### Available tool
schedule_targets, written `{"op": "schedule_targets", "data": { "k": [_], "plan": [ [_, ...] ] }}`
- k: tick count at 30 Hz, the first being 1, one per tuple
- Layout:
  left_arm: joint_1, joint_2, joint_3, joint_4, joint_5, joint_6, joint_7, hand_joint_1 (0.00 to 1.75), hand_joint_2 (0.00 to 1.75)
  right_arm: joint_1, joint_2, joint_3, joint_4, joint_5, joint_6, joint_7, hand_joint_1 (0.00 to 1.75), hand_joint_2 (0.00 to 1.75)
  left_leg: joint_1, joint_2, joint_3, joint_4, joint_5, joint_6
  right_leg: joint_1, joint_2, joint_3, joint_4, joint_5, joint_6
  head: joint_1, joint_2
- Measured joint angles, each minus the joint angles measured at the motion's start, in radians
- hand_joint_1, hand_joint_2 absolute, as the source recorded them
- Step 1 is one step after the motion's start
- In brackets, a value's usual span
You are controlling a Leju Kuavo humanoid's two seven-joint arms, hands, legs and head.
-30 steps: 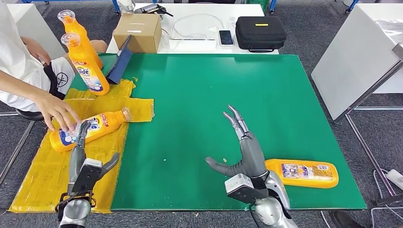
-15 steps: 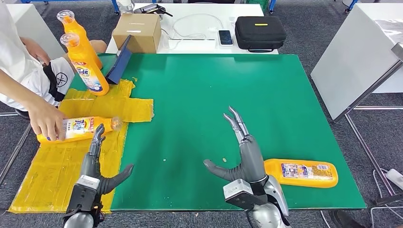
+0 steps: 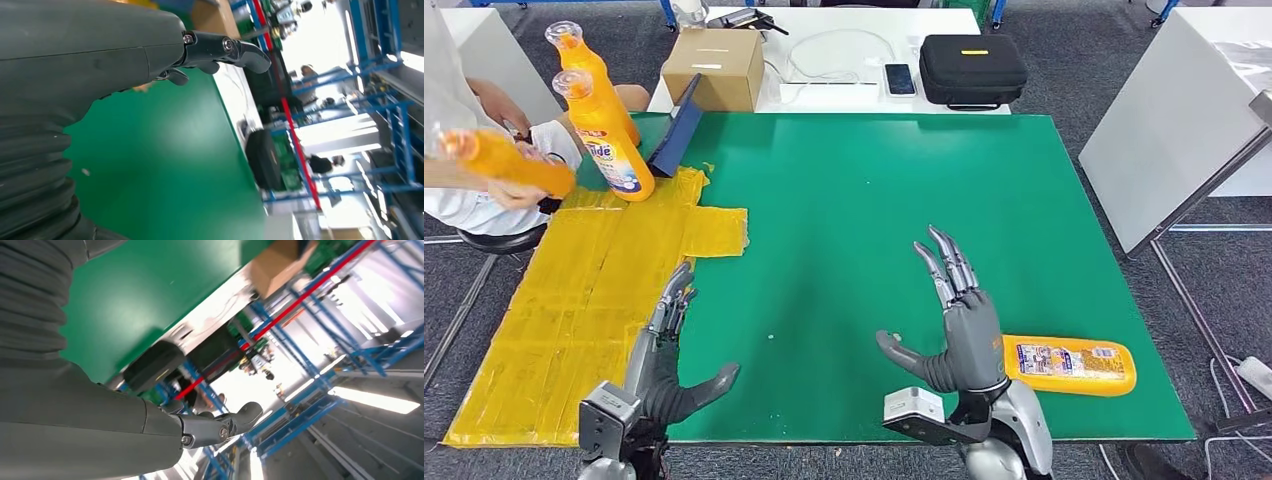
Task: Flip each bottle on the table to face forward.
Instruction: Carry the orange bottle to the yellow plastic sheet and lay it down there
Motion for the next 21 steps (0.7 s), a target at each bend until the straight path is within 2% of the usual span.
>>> {"op": "schedule_targets", "data": {
  "k": [6,17,21],
  "plan": [
    [-0.048,-0.009,-0.066,0.025,0.0,0.008,0.023,0.0,1.75,0.041,-0.049,-0.042,-0.017,0.018,-0.006,0.001,0.0,1.75,-0.001,0.001,-0.001,0.0,0.0,0.001,0.0,0.0,0.01,0.0,0.002,0.002,0.0,0.0],
    [-0.06,-0.01,-0.09,0.037,0.001,0.01,0.024,0.0,1.75,0.053,-0.066,-0.055,-0.026,0.02,-0.006,0.0,0.0,1.75,-0.001,0.002,0.001,0.0,0.001,0.001,0.0,0.0,0.01,0.0,0.002,0.001,0.0,0.0],
    [-0.065,-0.01,-0.1,0.042,0.002,0.011,0.024,0.0,1.75,0.055,-0.077,-0.058,-0.026,0.058,0.001,0.024,0.0,1.75,-0.001,0.001,0.001,0.0,0.001,0.001,0.0,-0.001,0.01,0.0,0.002,0.001,0.0,0.0]
  ]
}}
